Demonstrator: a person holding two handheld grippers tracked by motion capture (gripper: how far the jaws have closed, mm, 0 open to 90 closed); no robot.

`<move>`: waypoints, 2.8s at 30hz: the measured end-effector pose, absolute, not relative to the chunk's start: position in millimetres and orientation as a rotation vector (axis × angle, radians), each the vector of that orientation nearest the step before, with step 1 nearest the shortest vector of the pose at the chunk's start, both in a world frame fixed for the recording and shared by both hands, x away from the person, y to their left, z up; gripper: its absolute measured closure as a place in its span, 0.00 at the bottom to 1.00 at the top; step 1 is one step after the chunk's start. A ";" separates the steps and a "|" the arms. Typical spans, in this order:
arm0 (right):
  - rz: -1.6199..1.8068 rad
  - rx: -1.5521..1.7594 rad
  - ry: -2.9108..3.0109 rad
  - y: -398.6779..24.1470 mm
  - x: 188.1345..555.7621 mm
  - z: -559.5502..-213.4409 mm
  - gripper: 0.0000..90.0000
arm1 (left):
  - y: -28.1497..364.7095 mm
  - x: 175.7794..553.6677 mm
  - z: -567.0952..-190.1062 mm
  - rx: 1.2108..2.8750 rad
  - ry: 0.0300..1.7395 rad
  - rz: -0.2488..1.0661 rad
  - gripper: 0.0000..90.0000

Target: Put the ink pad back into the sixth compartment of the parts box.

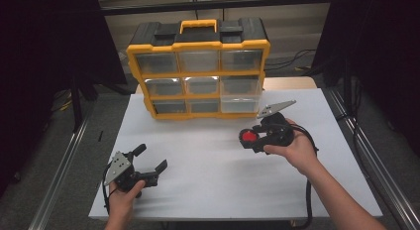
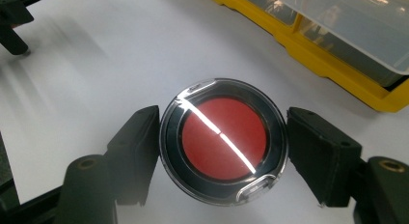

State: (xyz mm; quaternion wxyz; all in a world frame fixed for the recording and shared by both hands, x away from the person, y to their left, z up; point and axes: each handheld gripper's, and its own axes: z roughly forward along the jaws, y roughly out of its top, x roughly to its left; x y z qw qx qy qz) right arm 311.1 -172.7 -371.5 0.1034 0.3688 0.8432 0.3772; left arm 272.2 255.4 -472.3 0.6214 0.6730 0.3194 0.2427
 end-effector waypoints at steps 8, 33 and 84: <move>1.119 1.082 2.497 -173.8 312.9 -366.6 0.33 | 255.5 272.4 -472.3 1.548 0.733 0.559 0.02; 1.105 1.077 2.543 -175.5 320.9 -354.4 0.33 | 255.4 271.9 -472.5 1.570 0.725 0.557 0.02; 1.011 1.035 2.593 -167.4 339.1 -310.5 0.33 | 255.7 272.3 -472.2 1.571 0.719 0.561 0.02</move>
